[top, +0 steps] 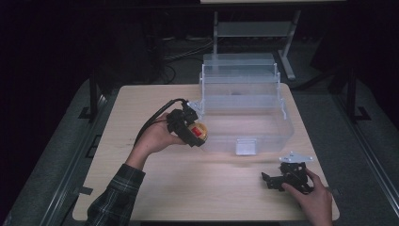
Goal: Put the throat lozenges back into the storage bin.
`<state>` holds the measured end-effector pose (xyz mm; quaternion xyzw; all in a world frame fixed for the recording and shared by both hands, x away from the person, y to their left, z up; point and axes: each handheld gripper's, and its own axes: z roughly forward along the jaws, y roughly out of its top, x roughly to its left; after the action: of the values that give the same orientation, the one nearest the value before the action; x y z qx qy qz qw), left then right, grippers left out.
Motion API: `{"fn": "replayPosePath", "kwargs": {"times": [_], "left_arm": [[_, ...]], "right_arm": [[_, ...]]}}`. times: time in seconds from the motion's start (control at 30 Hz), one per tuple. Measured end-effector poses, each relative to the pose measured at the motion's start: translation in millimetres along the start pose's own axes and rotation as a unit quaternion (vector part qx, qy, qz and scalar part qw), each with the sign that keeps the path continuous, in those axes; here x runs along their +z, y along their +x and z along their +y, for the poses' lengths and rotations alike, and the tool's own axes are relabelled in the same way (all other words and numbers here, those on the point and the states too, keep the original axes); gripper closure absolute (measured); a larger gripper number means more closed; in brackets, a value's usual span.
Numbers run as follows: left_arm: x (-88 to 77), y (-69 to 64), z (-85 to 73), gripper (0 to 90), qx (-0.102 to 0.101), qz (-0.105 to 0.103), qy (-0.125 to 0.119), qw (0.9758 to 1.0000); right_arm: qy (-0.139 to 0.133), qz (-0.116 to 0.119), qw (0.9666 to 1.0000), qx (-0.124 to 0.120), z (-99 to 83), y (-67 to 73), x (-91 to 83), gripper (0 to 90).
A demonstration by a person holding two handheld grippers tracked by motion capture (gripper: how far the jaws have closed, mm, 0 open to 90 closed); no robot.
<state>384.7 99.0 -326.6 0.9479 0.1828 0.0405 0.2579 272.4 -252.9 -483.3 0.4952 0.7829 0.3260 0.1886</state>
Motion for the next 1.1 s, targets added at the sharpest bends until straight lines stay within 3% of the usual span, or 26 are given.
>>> {"fn": "replayPosePath", "kwargs": {"times": [1.1], "left_arm": [[19.4, 24.9, 44.7, 19.7, 0.008, 0.014, 0.015, 0.9998]], "right_arm": [[0.000, 0.000, 1.0000, 0.000, 0.0, 0.0, 0.0, 0.0]]}}
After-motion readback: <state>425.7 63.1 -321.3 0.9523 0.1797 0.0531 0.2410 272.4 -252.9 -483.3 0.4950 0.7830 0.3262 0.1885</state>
